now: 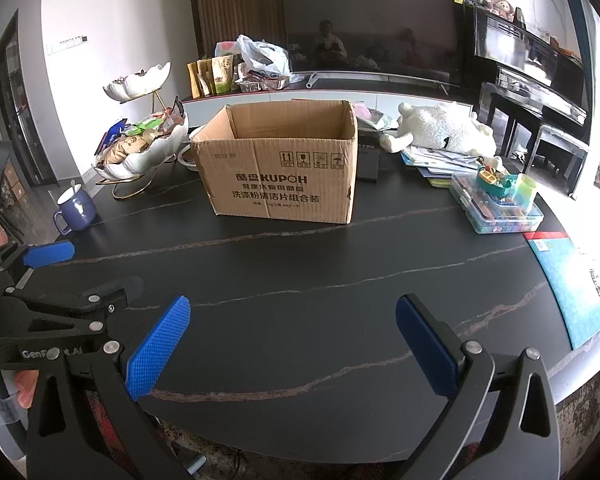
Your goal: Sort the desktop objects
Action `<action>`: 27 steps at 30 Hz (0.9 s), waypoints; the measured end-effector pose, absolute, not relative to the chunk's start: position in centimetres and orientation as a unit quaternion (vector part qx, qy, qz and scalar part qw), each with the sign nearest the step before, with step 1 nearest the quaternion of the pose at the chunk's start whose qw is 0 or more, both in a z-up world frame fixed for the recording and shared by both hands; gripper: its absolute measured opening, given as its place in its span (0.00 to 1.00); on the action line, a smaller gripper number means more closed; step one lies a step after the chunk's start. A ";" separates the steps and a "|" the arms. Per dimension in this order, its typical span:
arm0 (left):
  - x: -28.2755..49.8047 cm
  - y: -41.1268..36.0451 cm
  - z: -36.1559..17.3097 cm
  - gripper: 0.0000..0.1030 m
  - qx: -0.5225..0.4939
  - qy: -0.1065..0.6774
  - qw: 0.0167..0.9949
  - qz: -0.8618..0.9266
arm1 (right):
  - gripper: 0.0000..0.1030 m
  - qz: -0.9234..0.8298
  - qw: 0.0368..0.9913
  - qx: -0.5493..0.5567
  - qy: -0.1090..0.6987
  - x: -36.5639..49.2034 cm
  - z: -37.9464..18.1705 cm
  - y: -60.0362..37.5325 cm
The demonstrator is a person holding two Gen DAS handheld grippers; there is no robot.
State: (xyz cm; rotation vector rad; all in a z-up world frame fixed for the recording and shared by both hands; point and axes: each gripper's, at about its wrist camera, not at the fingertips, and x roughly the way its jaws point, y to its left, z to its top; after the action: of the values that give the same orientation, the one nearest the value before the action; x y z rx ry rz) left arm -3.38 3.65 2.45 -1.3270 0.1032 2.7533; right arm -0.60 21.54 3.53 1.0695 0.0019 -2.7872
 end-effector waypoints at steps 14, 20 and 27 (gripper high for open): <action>-3.3 3.2 2.6 1.00 -0.432 0.029 0.024 0.901 | 0.99 -0.931 0.080 0.356 0.004 -0.5 3.6 21.4; -3.3 3.1 2.5 1.00 -0.433 0.029 0.022 0.901 | 0.99 -0.931 0.080 0.357 0.003 -0.5 3.6 21.3; -3.5 3.1 2.2 1.00 -0.439 0.029 0.023 0.898 | 0.99 -0.931 0.079 0.356 0.003 -0.5 3.6 21.4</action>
State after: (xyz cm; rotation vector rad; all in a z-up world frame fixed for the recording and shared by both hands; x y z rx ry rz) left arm -3.46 3.15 2.24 -1.3602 0.0885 2.7787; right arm -0.49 21.41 3.58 1.0652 0.0088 -2.7863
